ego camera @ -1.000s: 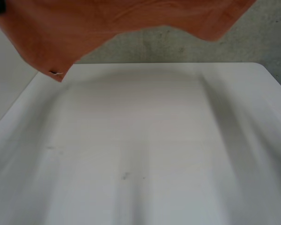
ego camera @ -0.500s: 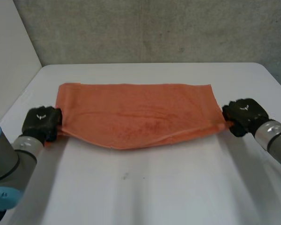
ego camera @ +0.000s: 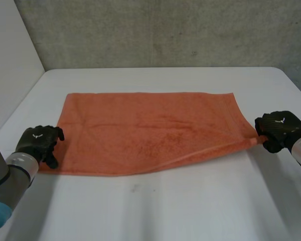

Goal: Fold the laundry

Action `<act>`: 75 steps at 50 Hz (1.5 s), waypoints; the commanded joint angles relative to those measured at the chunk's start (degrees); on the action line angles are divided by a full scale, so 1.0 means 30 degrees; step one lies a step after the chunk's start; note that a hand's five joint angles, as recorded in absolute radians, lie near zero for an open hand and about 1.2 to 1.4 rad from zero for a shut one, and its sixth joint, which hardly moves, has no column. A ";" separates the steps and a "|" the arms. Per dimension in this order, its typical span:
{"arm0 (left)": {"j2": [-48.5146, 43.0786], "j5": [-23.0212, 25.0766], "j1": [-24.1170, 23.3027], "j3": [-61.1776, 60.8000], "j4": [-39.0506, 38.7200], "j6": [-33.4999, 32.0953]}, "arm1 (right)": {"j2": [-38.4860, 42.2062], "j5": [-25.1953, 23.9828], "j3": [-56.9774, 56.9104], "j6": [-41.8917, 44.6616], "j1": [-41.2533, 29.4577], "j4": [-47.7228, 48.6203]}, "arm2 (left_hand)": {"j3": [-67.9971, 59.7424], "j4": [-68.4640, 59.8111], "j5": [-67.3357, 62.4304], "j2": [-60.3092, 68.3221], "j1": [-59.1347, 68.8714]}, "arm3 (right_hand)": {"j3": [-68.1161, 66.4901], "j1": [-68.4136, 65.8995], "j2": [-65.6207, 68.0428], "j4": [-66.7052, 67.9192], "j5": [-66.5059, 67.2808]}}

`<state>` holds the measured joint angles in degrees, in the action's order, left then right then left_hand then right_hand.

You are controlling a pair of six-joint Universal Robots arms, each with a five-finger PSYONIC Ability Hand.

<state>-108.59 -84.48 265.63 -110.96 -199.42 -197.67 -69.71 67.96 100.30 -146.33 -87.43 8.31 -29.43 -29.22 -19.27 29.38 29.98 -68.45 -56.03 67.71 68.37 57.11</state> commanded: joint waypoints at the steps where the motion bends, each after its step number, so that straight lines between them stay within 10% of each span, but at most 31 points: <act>1: 0.0103 0.0094 0.0374 -0.0307 0.0172 0.0000 | 0.0033 -0.0213 0.0169 -0.0002 -0.0006 0.0073 | -0.1221 -0.1288 -0.1272 0.1237 0.1037 | -0.3850 -0.7989 0.4095 0.3875 0.4296; 21: 0.0663 0.4751 0.3156 -0.1656 0.0145 -0.1641 | 0.0063 -0.0243 0.0491 -0.0003 -0.0006 0.0308 | -0.1558 -0.1625 -0.1609 0.1573 0.1374 | -0.3850 -0.7989 0.4095 0.3875 0.4296; 75: -0.1038 0.4928 0.3362 -0.1714 -0.1263 -0.3135 | 0.0121 -0.0653 0.0609 0.0027 -0.0006 0.0278 | -0.1166 -0.1233 -0.1217 0.1181 0.0981 | -0.3850 -0.7989 0.4095 0.3875 0.4296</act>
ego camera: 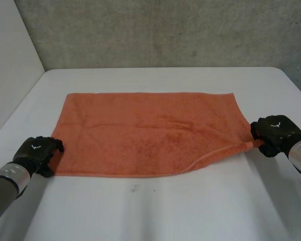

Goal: Fold the laundry

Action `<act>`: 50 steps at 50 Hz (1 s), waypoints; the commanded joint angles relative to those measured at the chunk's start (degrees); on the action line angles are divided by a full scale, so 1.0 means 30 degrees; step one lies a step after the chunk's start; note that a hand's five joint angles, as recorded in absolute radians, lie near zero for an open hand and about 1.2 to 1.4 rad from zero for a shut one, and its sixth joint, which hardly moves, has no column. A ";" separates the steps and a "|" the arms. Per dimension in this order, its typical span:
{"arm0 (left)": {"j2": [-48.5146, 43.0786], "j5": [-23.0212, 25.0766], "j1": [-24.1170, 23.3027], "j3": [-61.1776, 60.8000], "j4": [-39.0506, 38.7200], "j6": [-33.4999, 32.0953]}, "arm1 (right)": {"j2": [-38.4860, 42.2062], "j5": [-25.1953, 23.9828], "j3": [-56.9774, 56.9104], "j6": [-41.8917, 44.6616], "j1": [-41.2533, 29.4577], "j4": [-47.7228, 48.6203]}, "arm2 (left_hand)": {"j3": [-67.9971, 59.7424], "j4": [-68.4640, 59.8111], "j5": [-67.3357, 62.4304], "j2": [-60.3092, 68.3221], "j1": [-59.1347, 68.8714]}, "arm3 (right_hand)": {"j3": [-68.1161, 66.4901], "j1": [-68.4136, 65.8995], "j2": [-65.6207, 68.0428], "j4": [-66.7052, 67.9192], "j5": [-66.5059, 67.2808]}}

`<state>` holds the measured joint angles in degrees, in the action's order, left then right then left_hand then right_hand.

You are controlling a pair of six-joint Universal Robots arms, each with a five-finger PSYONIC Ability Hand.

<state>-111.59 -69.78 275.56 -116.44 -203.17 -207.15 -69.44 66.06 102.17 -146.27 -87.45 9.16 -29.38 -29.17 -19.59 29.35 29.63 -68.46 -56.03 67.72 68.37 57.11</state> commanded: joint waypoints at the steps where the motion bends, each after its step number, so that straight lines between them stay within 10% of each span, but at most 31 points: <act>1: -0.0125 0.0000 0.0052 0.0171 -0.0041 0.0028 | 0.0031 -0.0017 -0.0015 0.0006 0.0000 -0.0006 | -0.1181 -0.1251 -0.1110 0.1192 0.1097 | -0.3848 -0.7989 0.4094 0.3875 0.4297; 50: -0.1737 -0.0147 -0.0358 0.2545 -0.1800 0.0028 | 0.0148 -0.0017 0.0015 0.0006 -0.0088 -0.0006 | -0.5094 -0.5164 -0.5023 0.5105 0.5010 | -0.3848 -0.7989 0.4094 0.3875 0.4297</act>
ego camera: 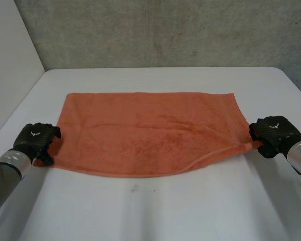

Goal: Fold the laundry

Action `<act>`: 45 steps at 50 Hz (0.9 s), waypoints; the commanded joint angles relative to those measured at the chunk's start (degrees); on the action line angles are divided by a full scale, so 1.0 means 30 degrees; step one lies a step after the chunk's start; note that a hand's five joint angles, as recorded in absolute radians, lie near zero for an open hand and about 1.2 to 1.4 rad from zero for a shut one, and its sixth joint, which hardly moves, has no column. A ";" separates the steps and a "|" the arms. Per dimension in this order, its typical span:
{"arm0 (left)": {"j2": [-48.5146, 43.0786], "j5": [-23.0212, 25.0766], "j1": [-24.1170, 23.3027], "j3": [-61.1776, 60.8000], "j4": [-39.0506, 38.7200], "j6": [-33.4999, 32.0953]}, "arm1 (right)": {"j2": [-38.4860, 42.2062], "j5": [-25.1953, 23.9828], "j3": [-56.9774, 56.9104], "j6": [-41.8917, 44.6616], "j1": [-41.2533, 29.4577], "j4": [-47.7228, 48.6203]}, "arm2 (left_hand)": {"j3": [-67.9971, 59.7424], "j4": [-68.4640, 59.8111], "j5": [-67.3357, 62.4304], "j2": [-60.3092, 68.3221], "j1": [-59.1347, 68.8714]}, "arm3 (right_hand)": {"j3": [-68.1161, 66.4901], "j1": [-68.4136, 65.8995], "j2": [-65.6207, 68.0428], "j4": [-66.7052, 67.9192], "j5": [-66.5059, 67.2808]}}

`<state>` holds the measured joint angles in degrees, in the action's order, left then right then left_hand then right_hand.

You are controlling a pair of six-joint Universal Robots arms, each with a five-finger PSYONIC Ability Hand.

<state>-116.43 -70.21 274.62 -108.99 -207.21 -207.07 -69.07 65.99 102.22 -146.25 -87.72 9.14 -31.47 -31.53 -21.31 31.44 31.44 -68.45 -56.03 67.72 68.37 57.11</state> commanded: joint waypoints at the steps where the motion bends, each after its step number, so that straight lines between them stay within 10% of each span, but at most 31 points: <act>1: -0.0125 -0.0003 -0.0047 0.0061 -0.0450 0.0000 | 0.0026 -0.0024 0.0000 0.0000 0.0001 0.0000 | -0.4410 -0.4390 -0.4463 0.4418 0.4418 | -0.3851 -0.7989 0.4094 0.3875 0.4297; 9: -0.0213 -0.0062 -0.0046 0.0032 -0.0479 0.0088 | 0.0026 0.0005 0.0000 0.0000 0.0001 0.0000 | -1.6169 -1.6150 -1.6222 1.6177 1.6177 | -0.3851 -0.7989 0.4094 0.3875 0.4297; 25: 0.2160 -0.0179 0.0071 -0.1843 0.0663 0.0234 | -0.0296 0.0239 -0.0467 0.0816 0.0147 -0.3034 | -1.6177 -1.6158 -1.6230 1.6185 1.6185 | -0.3851 -0.7989 0.4094 0.3875 0.4297; 37: 0.7903 -0.1204 0.1213 -0.3718 0.7929 -0.0059 | -0.2695 0.0883 0.0378 0.6057 0.1493 -1.2559 | -1.6177 -1.6158 -1.6230 1.6185 1.6185 | -0.3851 -0.7989 0.4094 0.3875 0.4297; 45: 0.9983 -0.1058 0.1243 -0.3135 1.0772 -0.0146 | -0.3022 0.0826 0.0004 0.7941 0.2549 -1.2896 | -1.6177 -1.6158 -1.6230 1.6185 1.6185 | -0.3851 -0.7989 0.4094 0.3875 0.4297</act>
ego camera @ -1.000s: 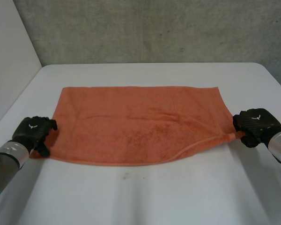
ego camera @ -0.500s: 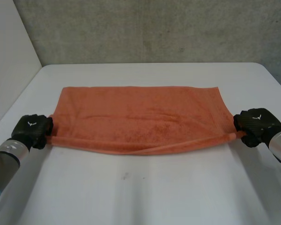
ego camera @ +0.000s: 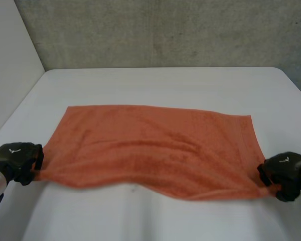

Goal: Fold the laundry

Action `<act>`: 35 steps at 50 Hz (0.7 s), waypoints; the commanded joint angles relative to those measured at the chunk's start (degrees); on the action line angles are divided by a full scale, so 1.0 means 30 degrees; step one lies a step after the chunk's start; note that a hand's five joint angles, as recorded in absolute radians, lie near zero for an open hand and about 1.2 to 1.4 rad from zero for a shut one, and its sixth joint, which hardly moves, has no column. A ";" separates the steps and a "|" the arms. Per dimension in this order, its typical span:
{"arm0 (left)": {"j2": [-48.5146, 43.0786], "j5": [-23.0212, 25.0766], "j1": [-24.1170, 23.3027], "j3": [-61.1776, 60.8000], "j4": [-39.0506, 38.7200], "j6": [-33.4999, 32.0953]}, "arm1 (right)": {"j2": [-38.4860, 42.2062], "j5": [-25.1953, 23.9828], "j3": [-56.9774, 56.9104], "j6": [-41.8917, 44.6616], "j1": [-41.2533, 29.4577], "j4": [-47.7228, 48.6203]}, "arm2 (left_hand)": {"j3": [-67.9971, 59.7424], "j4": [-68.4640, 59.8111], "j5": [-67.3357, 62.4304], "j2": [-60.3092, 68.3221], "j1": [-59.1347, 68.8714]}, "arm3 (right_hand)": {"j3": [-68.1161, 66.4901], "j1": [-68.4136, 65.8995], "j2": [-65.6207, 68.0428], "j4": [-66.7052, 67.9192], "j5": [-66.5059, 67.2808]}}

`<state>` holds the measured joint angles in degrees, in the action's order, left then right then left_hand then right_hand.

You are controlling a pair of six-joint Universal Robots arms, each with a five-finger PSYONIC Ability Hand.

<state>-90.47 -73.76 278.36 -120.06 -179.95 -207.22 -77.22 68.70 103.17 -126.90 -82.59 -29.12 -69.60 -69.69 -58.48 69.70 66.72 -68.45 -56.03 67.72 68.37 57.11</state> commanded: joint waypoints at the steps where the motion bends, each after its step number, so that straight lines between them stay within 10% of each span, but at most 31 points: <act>1: 0.1328 0.0122 -0.0004 0.0556 0.1684 -0.0098 | -0.0305 -0.0077 -0.0316 0.1490 0.0841 -0.0138 | -0.3468 -0.3436 -0.3840 0.3433 0.4428 | -0.3850 -0.7989 0.4094 0.3875 0.4297; 35: -1.4990 -0.1050 -0.4633 1.6230 -0.7339 -0.0244 | 0.8953 0.3878 -0.9721 -0.8763 -0.3231 1.0585 | -0.3468 -0.3436 -0.3840 0.3433 0.4428 | -0.3850 -0.7989 0.4094 0.3875 0.4297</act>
<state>-129.52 -76.20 264.94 -78.73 -199.96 -207.83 -54.19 77.52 78.33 -150.99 -91.07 -0.51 -69.61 -69.71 -58.75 69.74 67.17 -68.46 -56.03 67.72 68.37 57.11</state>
